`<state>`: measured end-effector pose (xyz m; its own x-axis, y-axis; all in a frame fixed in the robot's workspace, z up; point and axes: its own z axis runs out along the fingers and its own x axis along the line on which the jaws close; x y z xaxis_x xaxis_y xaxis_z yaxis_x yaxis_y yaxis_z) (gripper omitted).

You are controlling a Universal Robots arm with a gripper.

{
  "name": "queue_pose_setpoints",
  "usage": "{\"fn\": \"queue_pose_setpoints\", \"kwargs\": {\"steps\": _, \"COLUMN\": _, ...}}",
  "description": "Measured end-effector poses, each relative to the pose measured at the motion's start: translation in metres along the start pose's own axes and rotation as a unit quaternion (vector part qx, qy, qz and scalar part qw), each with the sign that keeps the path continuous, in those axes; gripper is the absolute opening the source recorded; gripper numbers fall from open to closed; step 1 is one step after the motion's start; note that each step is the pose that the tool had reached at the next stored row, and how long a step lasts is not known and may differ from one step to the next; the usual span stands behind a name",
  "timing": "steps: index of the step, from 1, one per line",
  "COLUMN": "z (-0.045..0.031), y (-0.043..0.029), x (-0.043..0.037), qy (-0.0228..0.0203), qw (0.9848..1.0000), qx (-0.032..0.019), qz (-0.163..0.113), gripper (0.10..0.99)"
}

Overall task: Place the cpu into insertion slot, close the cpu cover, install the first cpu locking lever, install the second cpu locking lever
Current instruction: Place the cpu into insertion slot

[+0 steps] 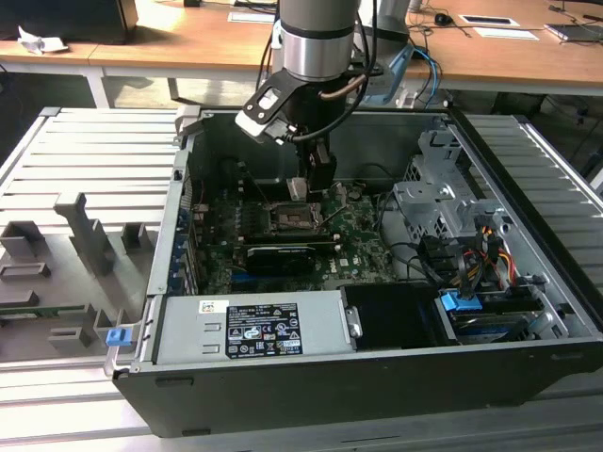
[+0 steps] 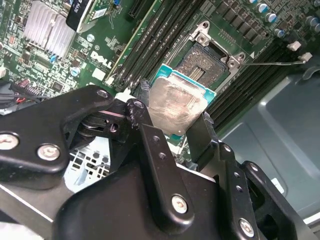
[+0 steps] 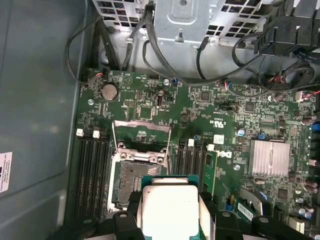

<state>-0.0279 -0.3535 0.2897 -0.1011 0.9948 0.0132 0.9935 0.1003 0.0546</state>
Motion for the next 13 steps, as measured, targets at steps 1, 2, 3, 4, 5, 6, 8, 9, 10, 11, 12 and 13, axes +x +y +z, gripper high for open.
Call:
{"fn": "queue_pose_setpoints", "kwargs": {"steps": 1, "z": 0.0009, "y": 0.0, "x": 0.0, "qy": -0.0002, "qw": 1.0, "qx": 0.0001, "qz": 0.0, "gripper": 0.537}}
{"fn": "queue_pose_setpoints", "kwargs": {"steps": 2, "z": 0.0021, "y": -0.0001, "x": 0.0, "qy": -0.0004, "qw": 1.0, "qx": 0.0001, "qz": 0.0, "gripper": 0.537}}
{"fn": "queue_pose_setpoints", "kwargs": {"steps": 3, "z": 0.0043, "y": -0.0002, "x": -0.0001, "qy": -0.0006, "qw": 1.0, "qx": 0.0001, "qz": 0.0, "gripper": 0.537}}
{"fn": "queue_pose_setpoints", "kwargs": {"steps": 4, "z": 0.0054, "y": -0.0003, "x": -0.0001, "qy": -0.001, "qw": 1.0, "qx": 0.0001, "qz": 0.0, "gripper": 0.537}}
{"fn": "queue_pose_setpoints", "kwargs": {"steps": 5, "z": 0.0065, "y": -0.0004, "x": -0.0001, "qy": -0.0016, "qw": 1.0, "qx": 0.0001, "qz": 0.003, "gripper": 0.537}}
{"fn": "queue_pose_setpoints", "kwargs": {"steps": 6, "z": 0.0079, "y": -0.0004, "x": -0.0001, "qy": -0.002, "qw": 1.0, "qx": 0.0001, "qz": 0.008, "gripper": 0.537}}
{"fn": "queue_pose_setpoints", "kwargs": {"steps": 8, "z": 0.0114, "y": -0.0006, "x": -0.0002, "qy": -0.0026, "qw": 0.9998, "qx": -0.0001, "qz": 0.019, "gripper": 0.537}}
{"fn": "queue_pose_setpoints", "kwargs": {"steps": 9, "z": 0.014, "y": -0.001, "x": -0.0001, "qy": -0.0029, "qw": 0.9997, "qx": -0.0001, "qz": 0.025, "gripper": 0.537}}
{"fn": "queue_pose_setpoints", "kwargs": {"steps": 10, "z": 0.0161, "y": -0.0024, "x": -0.0001, "qy": -0.0031, "qw": 0.9996, "qx": -0.0003, "qz": 0.028, "gripper": 0.537}}
{"fn": "queue_pose_setpoints", "kwargs": {"steps": 11, "z": 0.0169, "y": -0.0035, "x": 0.0, "qy": -0.0031, "qw": 0.9996, "qx": -0.0004, "qz": 0.028, "gripper": 0.537}}
{"fn": "queue_pose_setpoints", "kwargs": {"steps": 12, "z": 0.0174, "y": -0.0043, "x": 0.0001, "qy": -0.0031, "qw": 0.9996, "qx": -0.0004, "qz": 0.027, "gripper": 0.537}}
{"fn": "queue_pose_setpoints", "kwargs": {"steps": 13, "z": 0.0177, "y": -0.0071, "x": 0.0003, "qy": -0.0031, "qw": 0.9996, "qx": -0.0004, "qz": 0.027, "gripper": 0.537}}
